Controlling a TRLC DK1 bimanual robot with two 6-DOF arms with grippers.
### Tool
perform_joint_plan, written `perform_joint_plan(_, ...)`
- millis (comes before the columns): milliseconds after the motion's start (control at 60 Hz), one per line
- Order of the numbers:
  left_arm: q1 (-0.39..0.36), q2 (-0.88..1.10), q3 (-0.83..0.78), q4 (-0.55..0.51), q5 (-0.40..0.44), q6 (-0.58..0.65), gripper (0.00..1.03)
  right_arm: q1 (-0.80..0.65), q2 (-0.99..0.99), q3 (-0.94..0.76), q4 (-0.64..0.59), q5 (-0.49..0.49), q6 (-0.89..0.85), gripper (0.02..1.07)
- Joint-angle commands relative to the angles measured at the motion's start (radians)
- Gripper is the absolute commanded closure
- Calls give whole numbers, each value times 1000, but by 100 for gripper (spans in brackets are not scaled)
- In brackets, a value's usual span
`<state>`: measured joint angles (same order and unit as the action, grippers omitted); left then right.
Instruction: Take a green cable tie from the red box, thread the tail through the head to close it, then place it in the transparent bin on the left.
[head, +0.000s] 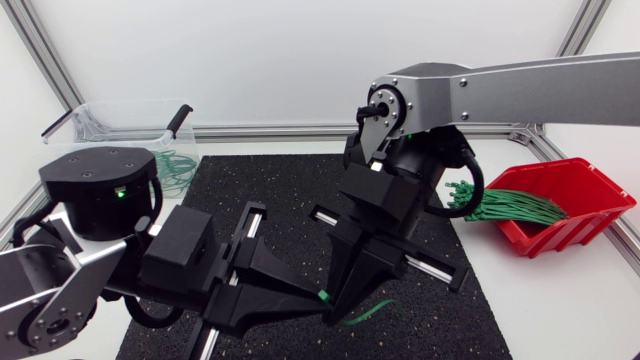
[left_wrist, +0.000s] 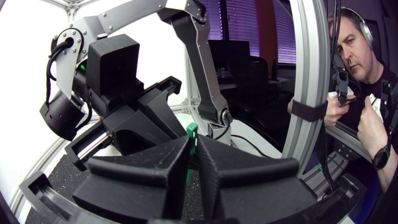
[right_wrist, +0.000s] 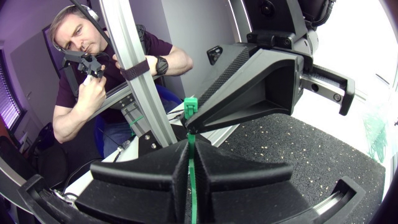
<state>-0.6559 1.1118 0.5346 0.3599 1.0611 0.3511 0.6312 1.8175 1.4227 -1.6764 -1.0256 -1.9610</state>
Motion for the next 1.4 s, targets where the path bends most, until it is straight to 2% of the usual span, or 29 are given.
perform_joint_plan(0, 13, 5, 36, 1, -7, -4, 100, -2, -20, -31, -63, -1, -29, 101)
perform_joint_plan(267, 25, -7, 36, 22, -6, -35, 100, -8, -21, -41, -46, 2, -29, 101)
perform_joint_plan(400, 27, -9, 39, 30, -7, -46, 100, -11, -21, -50, -31, 4, -27, 88)
perform_joint_plan(433, 27, -12, 38, 30, -7, -46, 100, -13, -23, -51, -26, 4, -26, 80)
perform_joint_plan(467, 32, -13, 41, 30, -7, -47, 100, -16, -26, -54, -23, 4, -24, 68)
perform_joint_plan(550, 38, -18, 48, 30, -7, -66, 100, -25, -37, -62, -8, 7, -21, 28)
perform_joint_plan(583, 41, -24, 53, 31, -7, -72, 100, -33, -37, -62, 0, 10, -15, 6)
perform_joint_plan(600, 45, -26, 54, 31, -7, -75, 100, -38, -37, -62, 4, 10, -15, 4)
perform_joint_plan(950, 147, -59, 134, 19, -21, -218, 100, -191, -18, -30, 83, 24, 24, 5)
perform_joint_plan(1033, 179, -58, 168, -7, -21, -242, 100, -222, -1, -13, 90, 25, 27, 5)
perform_joint_plan(1117, 196, -41, 211, -52, -23, -267, 100, -251, 5, -10, 152, 30, 82, 5)
perform_joint_plan(1167, 200, -29, 237, -95, -23, -271, 100, -265, 9, -8, 159, 32, 85, 5)
perform_joint_plan(1383, 213, -3, 260, -161, -23, -320, 100, -306, 3, -34, 288, 48, 203, 5)
